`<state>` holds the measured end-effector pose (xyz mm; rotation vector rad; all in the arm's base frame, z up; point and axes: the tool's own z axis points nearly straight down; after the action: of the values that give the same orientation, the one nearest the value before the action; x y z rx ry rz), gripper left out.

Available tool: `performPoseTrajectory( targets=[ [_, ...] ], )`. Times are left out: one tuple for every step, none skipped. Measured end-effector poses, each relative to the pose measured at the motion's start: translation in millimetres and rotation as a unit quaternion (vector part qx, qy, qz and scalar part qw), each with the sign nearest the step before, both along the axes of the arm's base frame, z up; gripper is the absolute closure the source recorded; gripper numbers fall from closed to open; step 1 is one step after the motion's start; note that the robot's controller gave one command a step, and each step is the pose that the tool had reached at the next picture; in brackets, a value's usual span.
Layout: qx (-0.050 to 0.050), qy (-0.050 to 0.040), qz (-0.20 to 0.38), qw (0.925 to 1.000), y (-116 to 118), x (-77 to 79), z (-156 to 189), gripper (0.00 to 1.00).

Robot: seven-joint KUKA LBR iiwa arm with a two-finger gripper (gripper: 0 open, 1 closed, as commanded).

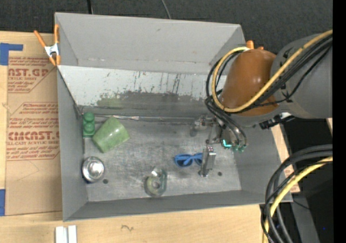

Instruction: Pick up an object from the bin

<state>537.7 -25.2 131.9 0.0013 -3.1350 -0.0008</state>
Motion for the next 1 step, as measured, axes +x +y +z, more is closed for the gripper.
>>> performPoseTrajectory(
  targets=[
    [0.0,-0.0077,0.087,0.9962,-4.6,7.4,-60.7,0.0]
  ],
)
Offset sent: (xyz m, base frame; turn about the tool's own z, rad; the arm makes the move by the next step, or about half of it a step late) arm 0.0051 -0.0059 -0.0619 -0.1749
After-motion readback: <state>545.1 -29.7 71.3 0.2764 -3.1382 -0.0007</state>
